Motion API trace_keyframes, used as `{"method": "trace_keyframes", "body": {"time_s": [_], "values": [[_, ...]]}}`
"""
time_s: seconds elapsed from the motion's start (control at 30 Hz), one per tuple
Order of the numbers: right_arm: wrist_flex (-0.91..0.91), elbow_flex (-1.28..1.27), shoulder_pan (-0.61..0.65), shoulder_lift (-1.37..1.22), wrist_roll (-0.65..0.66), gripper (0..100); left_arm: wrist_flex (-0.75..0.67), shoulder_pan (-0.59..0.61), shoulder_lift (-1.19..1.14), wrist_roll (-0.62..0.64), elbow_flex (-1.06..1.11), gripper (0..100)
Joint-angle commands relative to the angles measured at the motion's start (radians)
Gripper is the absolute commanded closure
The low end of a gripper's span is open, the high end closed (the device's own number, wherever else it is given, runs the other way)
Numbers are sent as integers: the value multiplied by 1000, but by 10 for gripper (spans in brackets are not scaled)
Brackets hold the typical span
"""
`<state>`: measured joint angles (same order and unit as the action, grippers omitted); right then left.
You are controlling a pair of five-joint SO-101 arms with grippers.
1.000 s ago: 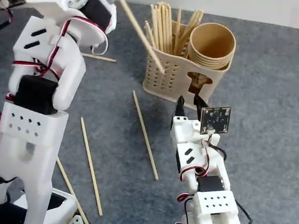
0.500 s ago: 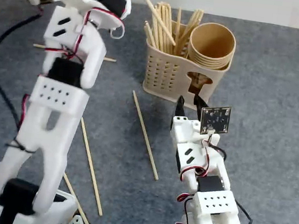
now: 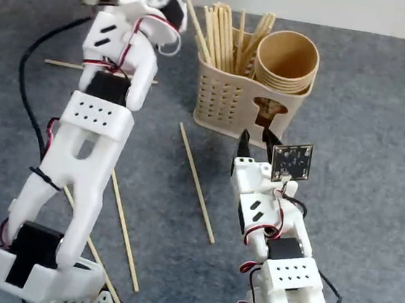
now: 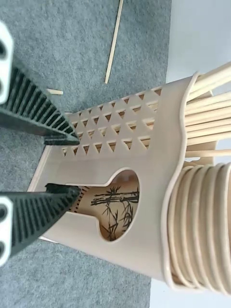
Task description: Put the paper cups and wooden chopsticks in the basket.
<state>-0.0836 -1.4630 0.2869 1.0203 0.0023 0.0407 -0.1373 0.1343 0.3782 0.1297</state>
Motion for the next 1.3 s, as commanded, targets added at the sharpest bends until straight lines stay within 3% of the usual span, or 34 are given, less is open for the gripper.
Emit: {"method": "trace_keyframes", "body": {"time_s": [0.0,0.1,0.33,0.53,0.8,0.97,1.27], "values": [[-24,2,7,25,0,854,176,-48,33,-14,-56,824],[-24,2,7,25,0,854,295,-47,53,26,-122,809],[-24,2,7,25,0,854,394,21,94,48,-211,877],[-24,2,7,25,0,854,446,203,96,48,-206,960],[-24,2,7,25,0,854,399,315,81,48,44,989],[-24,2,7,25,0,854,302,361,-79,48,88,992],[-24,2,7,25,0,854,356,375,-593,44,-318,992]]}}
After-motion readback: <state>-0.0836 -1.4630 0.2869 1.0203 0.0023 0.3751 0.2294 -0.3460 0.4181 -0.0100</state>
